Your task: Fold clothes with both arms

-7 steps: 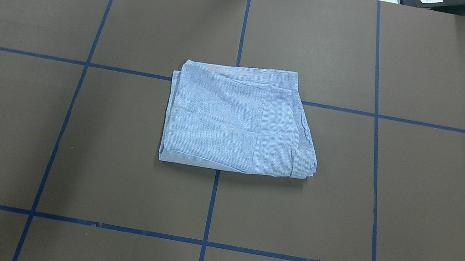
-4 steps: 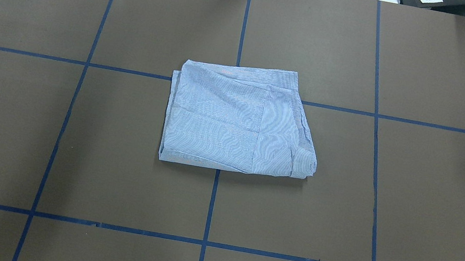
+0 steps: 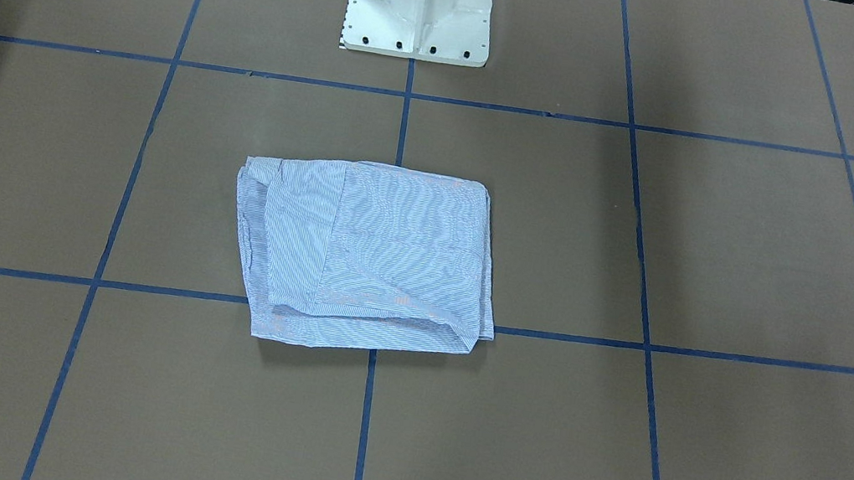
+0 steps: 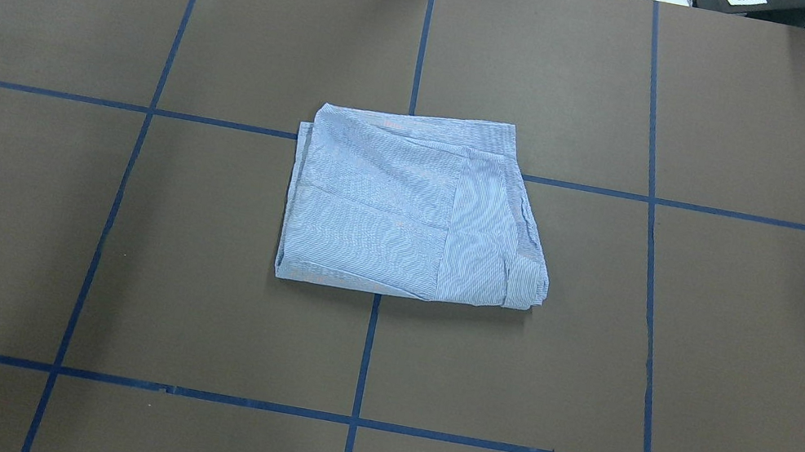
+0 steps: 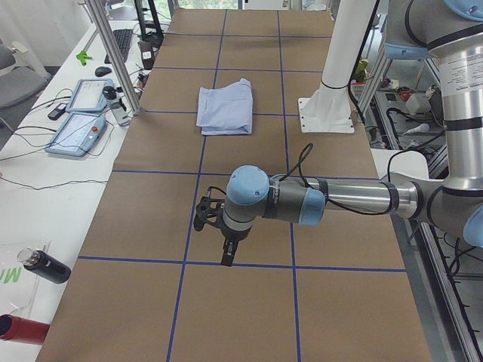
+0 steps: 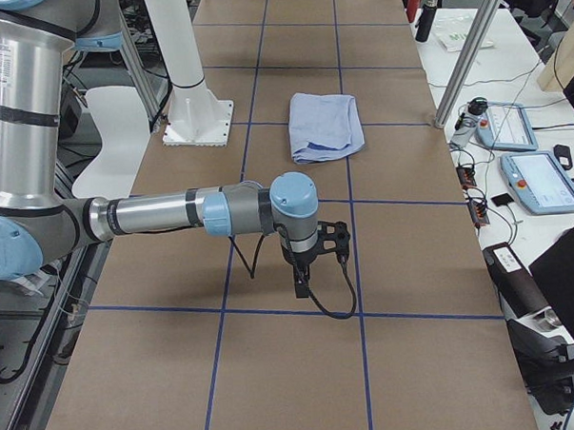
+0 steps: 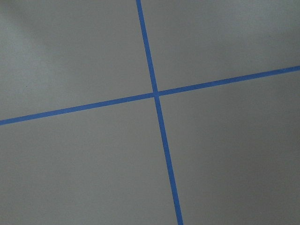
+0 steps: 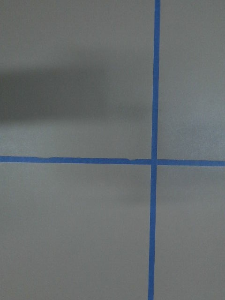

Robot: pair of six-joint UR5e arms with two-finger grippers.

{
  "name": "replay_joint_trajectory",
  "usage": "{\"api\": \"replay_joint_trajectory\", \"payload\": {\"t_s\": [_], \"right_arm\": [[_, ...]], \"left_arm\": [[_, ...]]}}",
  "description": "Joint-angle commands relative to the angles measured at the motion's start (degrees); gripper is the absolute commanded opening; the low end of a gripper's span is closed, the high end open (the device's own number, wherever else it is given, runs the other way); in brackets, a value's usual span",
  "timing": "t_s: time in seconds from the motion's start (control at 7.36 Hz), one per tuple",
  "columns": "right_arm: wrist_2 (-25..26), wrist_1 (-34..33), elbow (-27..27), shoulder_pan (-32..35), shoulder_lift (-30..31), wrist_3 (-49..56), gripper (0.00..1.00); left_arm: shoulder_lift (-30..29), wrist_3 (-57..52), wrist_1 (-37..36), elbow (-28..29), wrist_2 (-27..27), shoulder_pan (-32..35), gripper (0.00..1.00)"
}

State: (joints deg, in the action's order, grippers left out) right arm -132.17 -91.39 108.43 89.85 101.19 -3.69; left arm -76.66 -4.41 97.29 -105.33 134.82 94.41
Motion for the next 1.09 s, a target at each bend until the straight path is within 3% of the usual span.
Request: {"api": "replay_joint_trajectory", "payload": {"t_s": [0.0, 0.27, 0.95], "right_arm": [[-0.02, 0.07, 0.02, -0.02, 0.15, 0.00, 1.00], [-0.02, 0.07, 0.02, -0.02, 0.15, 0.00, 1.00], [-0.46, 0.16, -0.06, -0.02, 0.15, -0.09, 1.00]], "left_arm": [[-0.07, 0.19, -0.34, 2.49, 0.17, -0.10, 1.00], [-0.07, -0.07, -5.93, 1.89, 0.88, -0.37, 1.00], [-0.33, -0.51, -6.23, 0.57, 1.05, -0.46, 1.00]]}}
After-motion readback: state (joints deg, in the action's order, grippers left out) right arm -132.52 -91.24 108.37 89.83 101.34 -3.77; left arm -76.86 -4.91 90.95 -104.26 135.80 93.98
